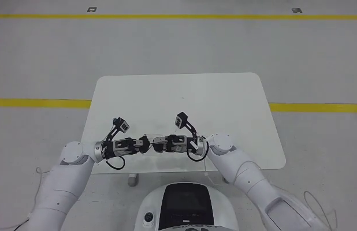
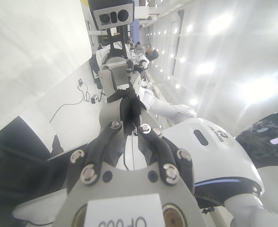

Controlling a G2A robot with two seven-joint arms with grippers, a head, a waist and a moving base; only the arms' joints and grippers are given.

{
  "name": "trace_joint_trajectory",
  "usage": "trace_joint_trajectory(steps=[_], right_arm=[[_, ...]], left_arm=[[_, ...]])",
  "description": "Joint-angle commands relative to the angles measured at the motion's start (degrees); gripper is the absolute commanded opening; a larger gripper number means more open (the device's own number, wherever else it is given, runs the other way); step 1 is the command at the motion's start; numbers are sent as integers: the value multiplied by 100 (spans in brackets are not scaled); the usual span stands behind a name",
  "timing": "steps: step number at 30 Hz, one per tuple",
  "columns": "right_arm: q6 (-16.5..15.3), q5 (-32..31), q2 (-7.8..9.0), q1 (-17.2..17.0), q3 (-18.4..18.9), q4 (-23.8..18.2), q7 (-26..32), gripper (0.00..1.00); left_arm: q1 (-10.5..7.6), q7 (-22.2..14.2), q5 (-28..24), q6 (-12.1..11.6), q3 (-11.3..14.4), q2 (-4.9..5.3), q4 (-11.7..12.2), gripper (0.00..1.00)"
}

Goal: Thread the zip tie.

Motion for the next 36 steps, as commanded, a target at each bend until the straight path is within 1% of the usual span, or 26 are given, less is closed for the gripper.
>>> trace_joint_trajectory(steps=[1,10,16,22,25,27,30,31,36], right_arm=[[-8,0,-2,8,-4,11,8,13],[-6,17,-14,44,-22,43,53,13],[-24,41,-24,63,-32,80,74,4],[-10,31,-33,85,-51,95,80,5],[-5,31,-37,91,-60,109,82,9],[-7,33,-40,94,-63,115,82,9],[-16,35,-44,98,-66,122,81,4],[-18,34,-45,99,-66,124,79,1],[-16,29,-49,106,-73,128,79,0]], left_arm=[[0,0,0,0,0,0,0,0],[0,0,0,0,0,0,0,0],[0,0,0,0,0,0,0,0],[0,0,0,0,0,0,0,0],[0,0,0,0,0,0,0,0],[0,0,0,0,0,0,0,0],[0,0,0,0,0,0,0,0],[0,0,0,0,0,0,0,0],[0,0,0,0,0,0,0,0]])
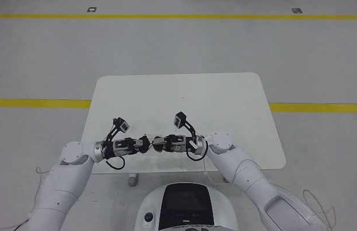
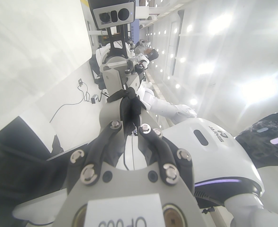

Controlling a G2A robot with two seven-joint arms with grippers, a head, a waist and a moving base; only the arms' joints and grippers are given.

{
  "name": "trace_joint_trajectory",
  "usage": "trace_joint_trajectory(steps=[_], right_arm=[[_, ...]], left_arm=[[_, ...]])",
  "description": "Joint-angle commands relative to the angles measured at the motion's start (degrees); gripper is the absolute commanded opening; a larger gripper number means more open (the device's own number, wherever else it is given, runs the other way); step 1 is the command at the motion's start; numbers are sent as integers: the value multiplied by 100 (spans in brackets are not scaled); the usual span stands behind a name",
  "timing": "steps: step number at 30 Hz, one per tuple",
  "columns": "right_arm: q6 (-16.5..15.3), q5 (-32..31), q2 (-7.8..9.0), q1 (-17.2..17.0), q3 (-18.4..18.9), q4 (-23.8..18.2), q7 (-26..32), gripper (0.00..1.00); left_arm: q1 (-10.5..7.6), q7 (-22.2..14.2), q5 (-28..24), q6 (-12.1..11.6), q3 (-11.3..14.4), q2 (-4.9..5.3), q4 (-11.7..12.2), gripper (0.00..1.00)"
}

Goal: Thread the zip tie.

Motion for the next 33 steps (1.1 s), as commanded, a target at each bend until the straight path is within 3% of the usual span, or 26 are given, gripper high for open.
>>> trace_joint_trajectory(steps=[1,10,12,14,22,26,33], right_arm=[[2,-2,-2,2,-3,0,2,0],[-4,-18,-8,3,-13,-4,-10,0],[-7,-16,-9,-2,-11,-16,-8,14],[-9,-19,-8,-4,-10,-22,-5,20],[-4,-31,-7,-8,-9,-39,2,13],[-7,-42,-9,-7,-13,-47,-1,1],[-12,-49,-10,-8,-13,-46,-12,0]], left_arm=[[0,0,0,0,0,0,0,0],[0,0,0,0,0,0,0,0],[0,0,0,0,0,0,0,0],[0,0,0,0,0,0,0,0],[0,0,0,0,0,0,0,0],[0,0,0,0,0,0,0,0],[0,0,0,0,0,0,0,0]])
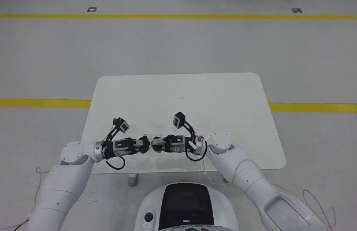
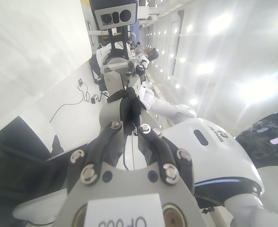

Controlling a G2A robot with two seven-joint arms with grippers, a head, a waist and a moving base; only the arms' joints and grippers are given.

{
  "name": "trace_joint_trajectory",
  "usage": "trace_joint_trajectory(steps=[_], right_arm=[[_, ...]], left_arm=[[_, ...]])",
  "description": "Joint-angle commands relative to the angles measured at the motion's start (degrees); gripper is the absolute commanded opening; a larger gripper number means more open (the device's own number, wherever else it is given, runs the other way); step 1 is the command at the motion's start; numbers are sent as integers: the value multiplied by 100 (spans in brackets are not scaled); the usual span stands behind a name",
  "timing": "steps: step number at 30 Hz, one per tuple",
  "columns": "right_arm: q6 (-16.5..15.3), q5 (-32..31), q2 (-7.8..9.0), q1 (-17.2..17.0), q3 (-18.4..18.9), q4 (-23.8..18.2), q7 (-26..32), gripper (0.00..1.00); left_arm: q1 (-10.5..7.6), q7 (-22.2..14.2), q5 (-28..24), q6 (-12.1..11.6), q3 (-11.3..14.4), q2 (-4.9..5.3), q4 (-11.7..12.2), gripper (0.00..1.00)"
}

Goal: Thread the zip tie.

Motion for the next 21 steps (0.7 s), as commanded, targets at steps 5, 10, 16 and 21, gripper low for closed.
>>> trace_joint_trajectory(steps=[5,10,16,21], right_arm=[[-17,-12,1,-5,6,-2,-22,0],[-36,-15,3,-10,15,-12,-30,0],[-74,16,12,-30,61,-23,-71,0],[-110,51,20,-63,108,-39,-144,0]], left_arm=[[0,0,0,0,0,0,0,34],[0,0,0,0,0,0,0,100],[0,0,0,0,0,0,0,100],[0,0,0,0,0,0,0,100]])
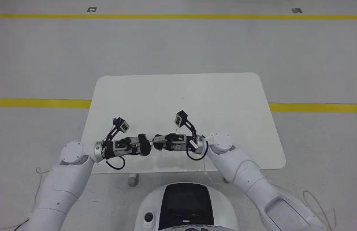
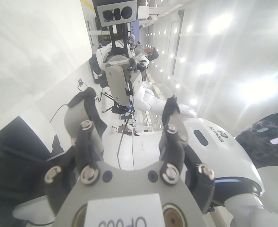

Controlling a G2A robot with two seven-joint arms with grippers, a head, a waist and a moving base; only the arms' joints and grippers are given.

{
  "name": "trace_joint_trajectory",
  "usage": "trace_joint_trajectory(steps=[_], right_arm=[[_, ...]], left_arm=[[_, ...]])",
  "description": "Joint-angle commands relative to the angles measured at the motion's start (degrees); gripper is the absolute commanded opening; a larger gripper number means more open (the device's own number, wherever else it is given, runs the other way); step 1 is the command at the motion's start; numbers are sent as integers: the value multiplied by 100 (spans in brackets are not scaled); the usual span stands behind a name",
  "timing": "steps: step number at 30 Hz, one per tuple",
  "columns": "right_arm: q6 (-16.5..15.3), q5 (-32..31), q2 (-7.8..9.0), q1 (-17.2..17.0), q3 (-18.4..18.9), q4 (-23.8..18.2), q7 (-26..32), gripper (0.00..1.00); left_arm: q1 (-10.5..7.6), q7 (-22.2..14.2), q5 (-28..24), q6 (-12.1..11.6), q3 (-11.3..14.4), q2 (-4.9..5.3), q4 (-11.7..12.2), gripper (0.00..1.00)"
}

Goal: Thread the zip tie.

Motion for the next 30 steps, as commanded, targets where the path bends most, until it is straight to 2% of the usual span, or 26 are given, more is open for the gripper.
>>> trace_joint_trajectory(steps=[1,4,6,9,21,24,30], right_arm=[[8,-8,3,-4,8,-5,-20,0],[10,-10,5,-17,23,-7,-79,0],[0,-1,8,-28,43,-5,-124,0],[-30,30,15,-43,81,-20,-156,0],[-35,29,27,-62,108,-83,-117,0],[-26,27,45,-160,160,-270,-291,0],[-71,118,117,-312,356,-554,-244,0]], left_arm=[[0,0,0,0,0,0,0,100],[0,0,0,0,0,0,0,100],[31,203,21,78,49,-4,-88,100],[58,260,31,116,58,11,-141,100],[46,245,19,164,102,32,-160,100],[73,439,57,208,143,31,-240,100],[113,482,25,219,106,67,-252,100]])
